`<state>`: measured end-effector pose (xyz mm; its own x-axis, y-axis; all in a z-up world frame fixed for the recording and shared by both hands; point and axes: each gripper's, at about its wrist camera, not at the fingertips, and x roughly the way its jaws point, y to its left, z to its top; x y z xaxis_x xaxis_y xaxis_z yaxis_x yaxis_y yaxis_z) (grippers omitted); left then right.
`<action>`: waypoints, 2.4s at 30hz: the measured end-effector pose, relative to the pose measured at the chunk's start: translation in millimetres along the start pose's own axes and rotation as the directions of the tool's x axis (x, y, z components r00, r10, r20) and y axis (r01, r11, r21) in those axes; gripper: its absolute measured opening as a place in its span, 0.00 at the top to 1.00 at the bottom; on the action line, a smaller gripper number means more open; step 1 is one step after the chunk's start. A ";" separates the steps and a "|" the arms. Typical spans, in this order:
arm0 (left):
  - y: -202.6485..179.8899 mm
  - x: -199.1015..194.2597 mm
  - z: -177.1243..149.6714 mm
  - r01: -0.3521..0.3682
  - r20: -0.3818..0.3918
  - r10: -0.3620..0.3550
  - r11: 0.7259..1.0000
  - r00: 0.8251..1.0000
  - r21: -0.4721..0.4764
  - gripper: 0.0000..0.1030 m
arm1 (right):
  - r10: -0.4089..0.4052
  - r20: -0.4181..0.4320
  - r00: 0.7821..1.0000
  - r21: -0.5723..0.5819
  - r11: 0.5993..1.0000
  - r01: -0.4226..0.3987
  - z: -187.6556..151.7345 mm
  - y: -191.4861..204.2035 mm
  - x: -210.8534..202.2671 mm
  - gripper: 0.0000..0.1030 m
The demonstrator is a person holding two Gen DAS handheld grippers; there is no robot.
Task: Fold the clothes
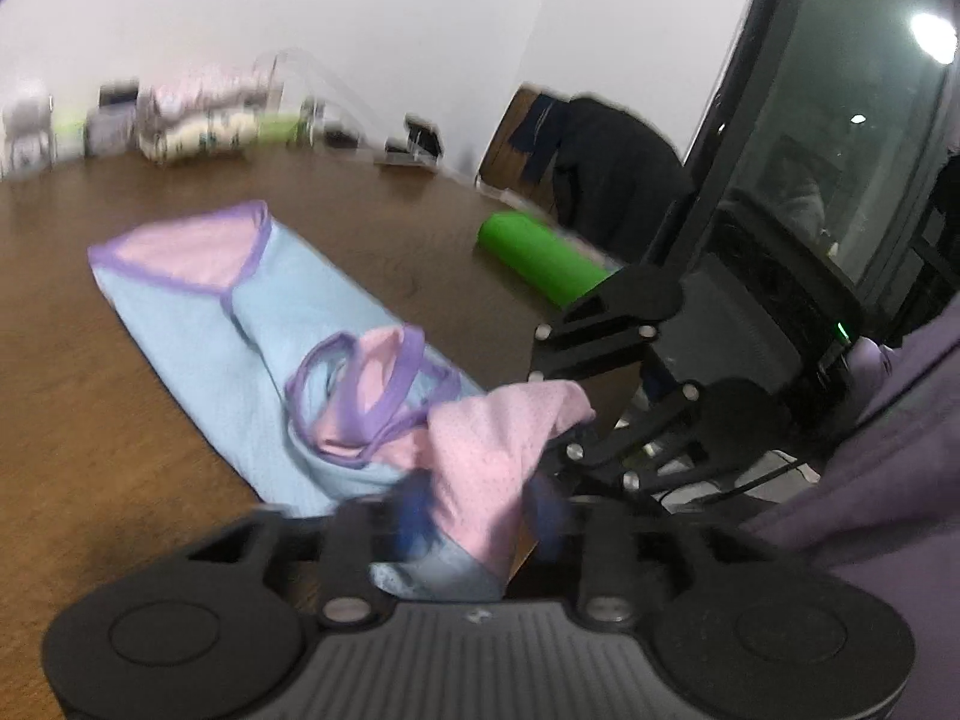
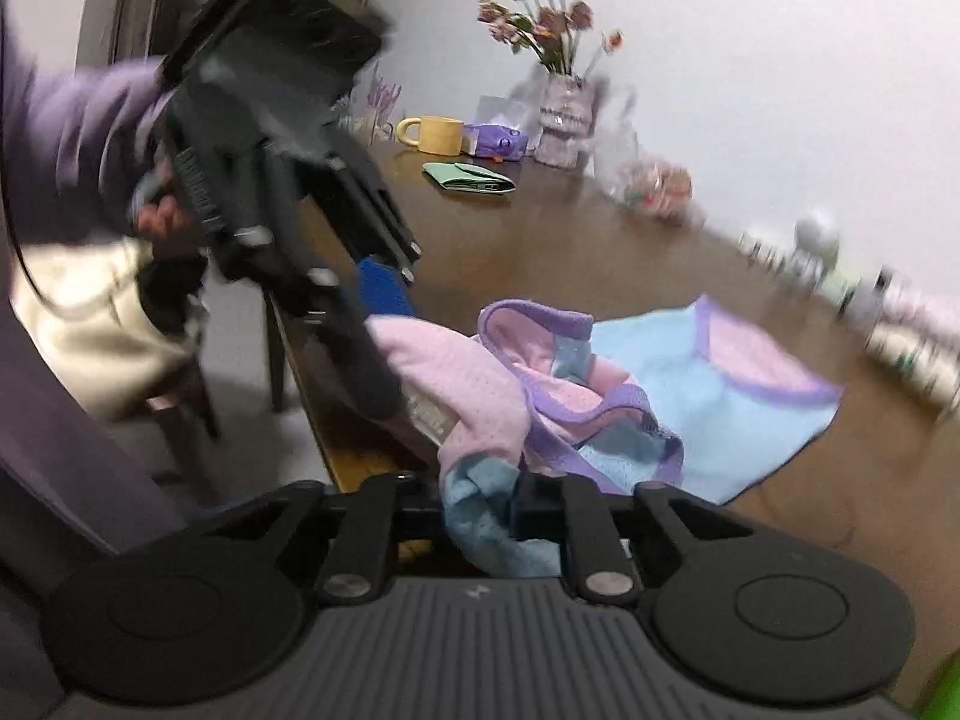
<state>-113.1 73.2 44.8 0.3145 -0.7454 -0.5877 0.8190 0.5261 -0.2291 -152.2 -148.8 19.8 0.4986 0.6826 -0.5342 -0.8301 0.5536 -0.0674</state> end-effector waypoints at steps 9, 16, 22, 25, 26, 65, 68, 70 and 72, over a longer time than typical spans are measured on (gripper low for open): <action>-57.0 3.0 -31.4 -0.266 0.239 0.182 0.883 0.954 0.388 0.14 | 0.229 0.054 0.972 0.365 0.901 -0.233 13.6 -63.3 -15.8 0.91; -39.2 14.4 -22.7 -0.196 0.223 0.109 0.887 0.969 0.418 0.18 | 0.308 -0.002 0.951 0.340 0.895 -0.289 19.1 -62.1 -16.9 0.91; -18.5 27.3 -10.0 0.027 0.033 -0.043 0.923 0.999 0.385 0.80 | 0.288 -0.062 0.956 0.303 0.918 -0.257 12.8 -58.9 -15.9 0.88; -3.5 26.8 -4.4 0.079 0.013 -0.086 0.953 0.996 0.294 0.81 | 0.218 -0.048 0.975 0.248 0.948 -0.200 8.7 -52.1 -26.3 0.50; 1.6 25.7 -2.4 0.092 0.013 -0.099 0.962 0.995 0.257 0.81 | 0.175 -0.029 0.984 0.205 0.965 -0.166 5.5 -45.3 -33.4 0.28; 97.0 -12.7 -1.2 0.000 0.084 0.045 0.879 0.995 -0.477 0.30 | 0.181 0.123 0.976 0.713 0.668 -0.214 -17.5 -133.2 5.1 0.42; 98.7 -10.5 -3.3 0.008 0.079 0.041 0.843 0.996 -0.538 0.35 | 0.190 0.076 0.979 0.692 0.697 -0.189 -15.3 -124.3 14.6 0.45; 94.2 -5.7 -1.7 -0.017 0.052 0.053 0.842 0.997 -0.539 0.72 | 0.169 0.034 0.985 0.672 0.725 -0.148 -12.8 -118.5 22.3 0.53; 88.7 -3.8 -1.1 -0.027 0.058 0.070 0.840 0.996 -0.542 0.85 | 0.147 0.051 0.988 0.664 0.734 -0.143 -12.4 -114.8 20.2 0.78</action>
<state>-42.2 123.1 25.8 0.3985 -0.7293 -0.5561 0.4187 0.6841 -0.5972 -49.9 -204.5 6.2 0.3832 0.7800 -0.4948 -0.5146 0.6251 0.5869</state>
